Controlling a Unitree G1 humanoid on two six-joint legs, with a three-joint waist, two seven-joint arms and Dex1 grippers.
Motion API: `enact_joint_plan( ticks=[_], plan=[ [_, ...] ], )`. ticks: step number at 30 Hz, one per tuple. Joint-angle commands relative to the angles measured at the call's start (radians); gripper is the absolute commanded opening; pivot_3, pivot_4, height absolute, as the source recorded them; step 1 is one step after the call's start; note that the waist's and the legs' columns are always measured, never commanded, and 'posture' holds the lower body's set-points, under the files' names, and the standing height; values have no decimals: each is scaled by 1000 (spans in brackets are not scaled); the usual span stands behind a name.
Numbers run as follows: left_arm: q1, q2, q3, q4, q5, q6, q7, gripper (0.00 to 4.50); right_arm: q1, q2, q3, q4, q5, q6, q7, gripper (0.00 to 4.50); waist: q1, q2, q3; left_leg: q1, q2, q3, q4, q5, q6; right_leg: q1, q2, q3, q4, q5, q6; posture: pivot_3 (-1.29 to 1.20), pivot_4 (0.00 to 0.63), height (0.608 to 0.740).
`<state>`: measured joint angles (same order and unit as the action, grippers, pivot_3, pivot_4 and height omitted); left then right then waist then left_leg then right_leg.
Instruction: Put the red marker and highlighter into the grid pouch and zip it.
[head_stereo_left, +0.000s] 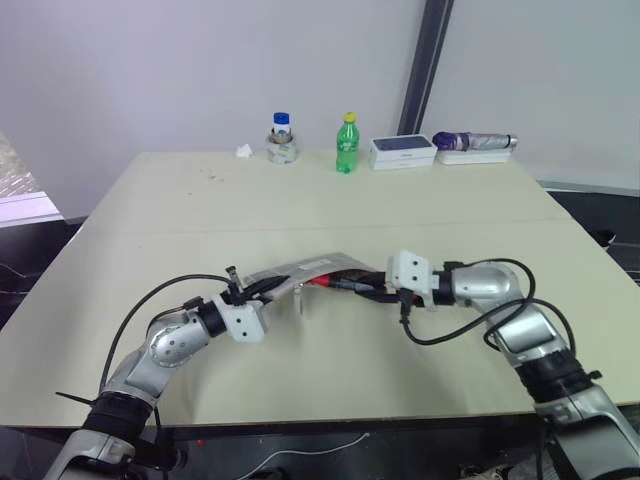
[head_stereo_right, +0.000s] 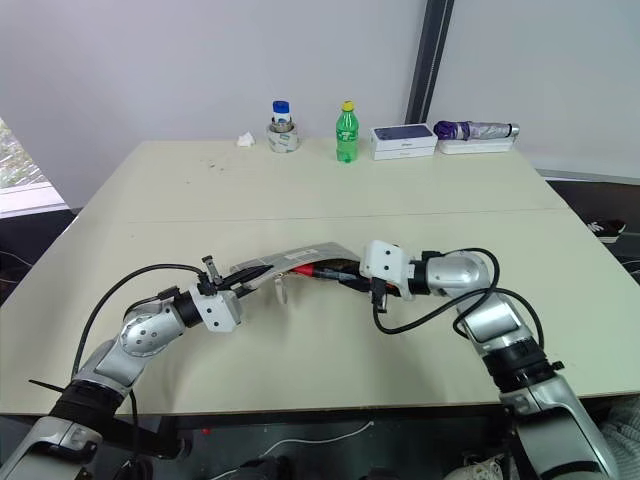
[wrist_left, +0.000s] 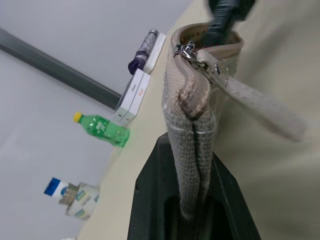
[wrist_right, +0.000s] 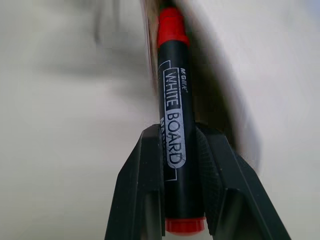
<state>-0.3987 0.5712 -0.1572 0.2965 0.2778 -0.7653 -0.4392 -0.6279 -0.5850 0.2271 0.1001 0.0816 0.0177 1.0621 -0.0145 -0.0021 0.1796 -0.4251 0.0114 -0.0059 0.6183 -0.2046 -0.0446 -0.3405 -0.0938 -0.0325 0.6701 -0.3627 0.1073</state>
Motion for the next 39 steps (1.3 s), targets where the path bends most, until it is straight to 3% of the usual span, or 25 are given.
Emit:
enact_joint_plan(
  ticks=[1,6,16,32,39],
  plan=[
    [9,-15,-21,-45,-68,5,-38,0,-21,52,73,4,-76,-140,-19,382,1,0,0,0,0,0,0,0,0,0,0,0,0,0,0,0,150,740],
    [39,-13,-29,-75,-107,12,-89,0,-55,61,131,107,-223,-359,-70,382,5,0,0,0,0,0,1,0,0,0,-1,0,0,0,0,0,150,740],
    [59,25,-3,-86,-109,-1,-115,0,-135,-13,123,282,-394,-409,-152,382,6,0,0,0,0,0,1,0,0,0,-1,0,1,0,0,0,150,740],
    [65,5,-6,-113,-122,8,-115,0,-127,92,145,248,-335,-509,-157,382,3,0,0,0,1,0,1,0,0,0,0,0,1,0,0,0,150,740],
    [82,3,1,-113,-113,42,-107,0,-108,83,82,204,-254,-499,-178,3867,2,0,0,0,1,0,1,0,0,0,0,0,1,0,0,0,150,740]
  ],
)
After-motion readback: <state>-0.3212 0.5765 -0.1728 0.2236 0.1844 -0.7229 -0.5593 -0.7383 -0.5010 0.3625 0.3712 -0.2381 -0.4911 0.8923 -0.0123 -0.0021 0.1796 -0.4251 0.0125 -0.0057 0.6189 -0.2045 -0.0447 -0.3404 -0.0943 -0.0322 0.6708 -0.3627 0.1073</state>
